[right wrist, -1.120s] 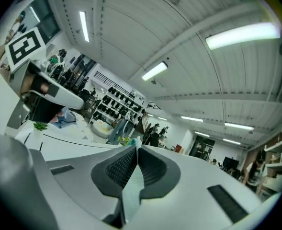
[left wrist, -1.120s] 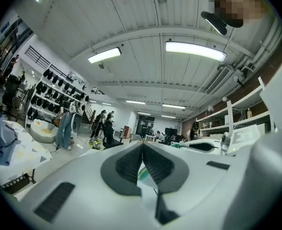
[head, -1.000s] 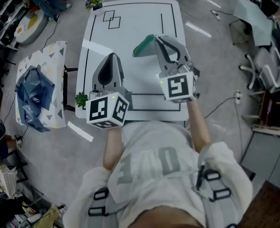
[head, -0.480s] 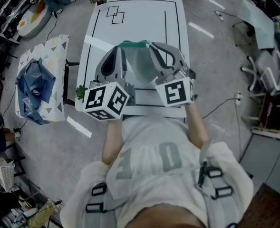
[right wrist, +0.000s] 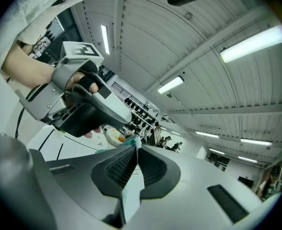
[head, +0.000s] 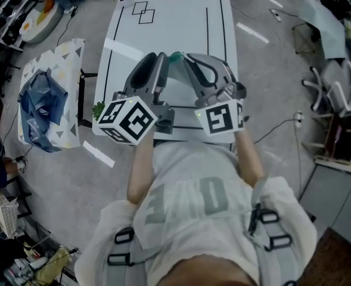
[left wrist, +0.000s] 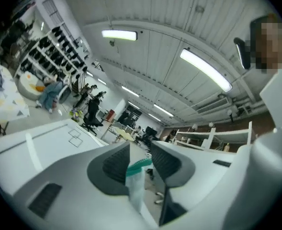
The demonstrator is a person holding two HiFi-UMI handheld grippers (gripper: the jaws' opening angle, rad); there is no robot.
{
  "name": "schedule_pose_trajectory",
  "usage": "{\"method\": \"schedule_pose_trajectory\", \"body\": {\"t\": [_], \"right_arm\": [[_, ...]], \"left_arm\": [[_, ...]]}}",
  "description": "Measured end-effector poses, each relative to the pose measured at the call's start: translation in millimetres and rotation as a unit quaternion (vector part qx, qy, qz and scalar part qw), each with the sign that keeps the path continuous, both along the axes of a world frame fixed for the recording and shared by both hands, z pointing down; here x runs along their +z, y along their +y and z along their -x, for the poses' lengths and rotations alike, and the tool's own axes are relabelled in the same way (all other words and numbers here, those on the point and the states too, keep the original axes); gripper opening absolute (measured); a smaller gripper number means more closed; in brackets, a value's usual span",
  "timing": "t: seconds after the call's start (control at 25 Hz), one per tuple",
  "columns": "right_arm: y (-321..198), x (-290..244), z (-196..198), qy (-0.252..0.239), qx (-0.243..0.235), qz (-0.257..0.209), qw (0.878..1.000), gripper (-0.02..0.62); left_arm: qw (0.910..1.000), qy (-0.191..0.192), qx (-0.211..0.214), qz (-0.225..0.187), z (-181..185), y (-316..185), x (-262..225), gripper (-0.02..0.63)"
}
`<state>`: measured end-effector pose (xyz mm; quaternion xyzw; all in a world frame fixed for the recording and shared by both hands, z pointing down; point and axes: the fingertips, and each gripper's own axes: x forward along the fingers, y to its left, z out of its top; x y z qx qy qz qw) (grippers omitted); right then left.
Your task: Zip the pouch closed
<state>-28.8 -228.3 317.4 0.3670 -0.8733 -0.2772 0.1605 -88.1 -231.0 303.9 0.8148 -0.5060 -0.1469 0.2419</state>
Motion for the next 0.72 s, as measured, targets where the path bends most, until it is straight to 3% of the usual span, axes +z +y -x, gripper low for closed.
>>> {"method": "schedule_pose_trajectory", "body": {"t": [0.12, 0.32, 0.52, 0.64, 0.72], "right_arm": [[6.7, 0.6, 5.6, 0.014, -0.023, -0.014, 1.0, 0.017], [16.9, 11.9, 9.8, 0.013, -0.054, -0.027, 0.998, 0.017], [23.2, 20.8, 17.2, 0.074, -0.087, -0.065, 0.991, 0.017], [25.3, 24.0, 18.9, 0.088, -0.095, -0.072, 0.989, 0.017], [26.0, 25.5, 19.4, 0.093, -0.097, -0.071, 0.988, 0.017]], "left_arm": [[0.996, 0.07, 0.05, 0.024, -10.5, 0.4, 0.6, 0.138], [0.9878, 0.124, 0.083, 0.045, -14.4, 0.8, 0.5, 0.139], [0.9731, 0.183, 0.101, 0.097, -12.9, 4.2, 13.4, 0.138], [0.961, 0.227, 0.119, 0.104, -19.5, 5.8, 13.5, 0.138], [0.9585, 0.236, 0.12, 0.106, -19.8, 6.0, 15.0, 0.137]]}}
